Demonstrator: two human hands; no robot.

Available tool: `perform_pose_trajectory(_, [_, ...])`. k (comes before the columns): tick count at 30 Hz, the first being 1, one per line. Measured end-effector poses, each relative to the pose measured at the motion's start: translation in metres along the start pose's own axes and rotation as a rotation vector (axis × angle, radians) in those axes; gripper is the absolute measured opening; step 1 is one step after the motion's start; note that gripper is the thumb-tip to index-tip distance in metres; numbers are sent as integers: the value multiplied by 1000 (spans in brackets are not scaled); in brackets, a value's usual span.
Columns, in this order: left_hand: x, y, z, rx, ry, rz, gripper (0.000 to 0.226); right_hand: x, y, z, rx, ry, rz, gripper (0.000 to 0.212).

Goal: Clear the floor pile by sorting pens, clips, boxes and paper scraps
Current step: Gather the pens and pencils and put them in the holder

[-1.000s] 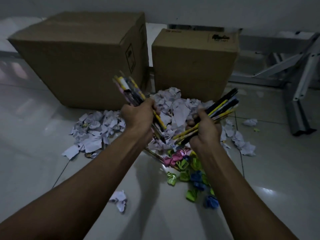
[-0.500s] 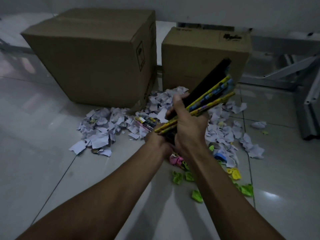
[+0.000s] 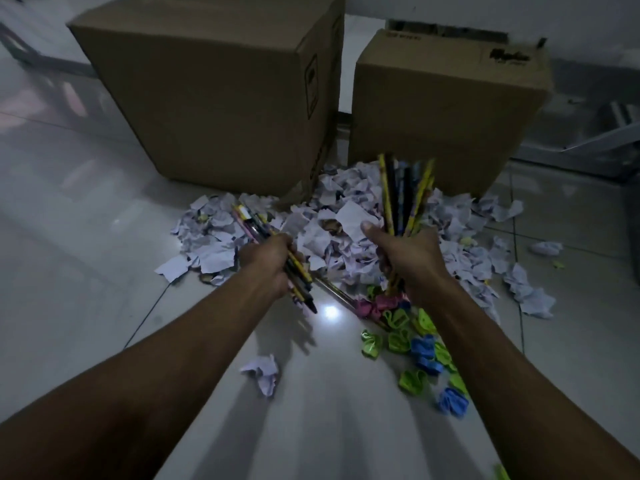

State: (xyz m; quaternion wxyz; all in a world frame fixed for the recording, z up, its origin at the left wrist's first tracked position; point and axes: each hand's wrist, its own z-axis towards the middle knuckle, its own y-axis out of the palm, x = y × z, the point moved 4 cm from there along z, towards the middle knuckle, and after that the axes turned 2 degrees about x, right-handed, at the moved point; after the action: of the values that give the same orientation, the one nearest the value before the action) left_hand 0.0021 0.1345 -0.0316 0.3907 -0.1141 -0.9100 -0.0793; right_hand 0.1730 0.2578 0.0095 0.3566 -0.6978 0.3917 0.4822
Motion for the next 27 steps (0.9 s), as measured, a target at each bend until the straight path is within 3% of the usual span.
perform_pose_trajectory(7, [-14, -39, 27, 50, -11, 42, 6, 54, 26, -11, -84, -32, -744, 54])
perform_pose_trajectory(12, [-16, -54, 18, 91, 46, 31, 10, 59, 50, -19, -133, -219, -1119, 25])
perform_pose_trajectory(15, [-13, -62, 15, 106, 79, 37, 5, 54, 60, -22, -109, -306, -1216, 15])
perform_pose_trajectory(27, [-16, -72, 11, 97, 115, 45, 9, 64, 74, -16, -135, -227, -1232, 21])
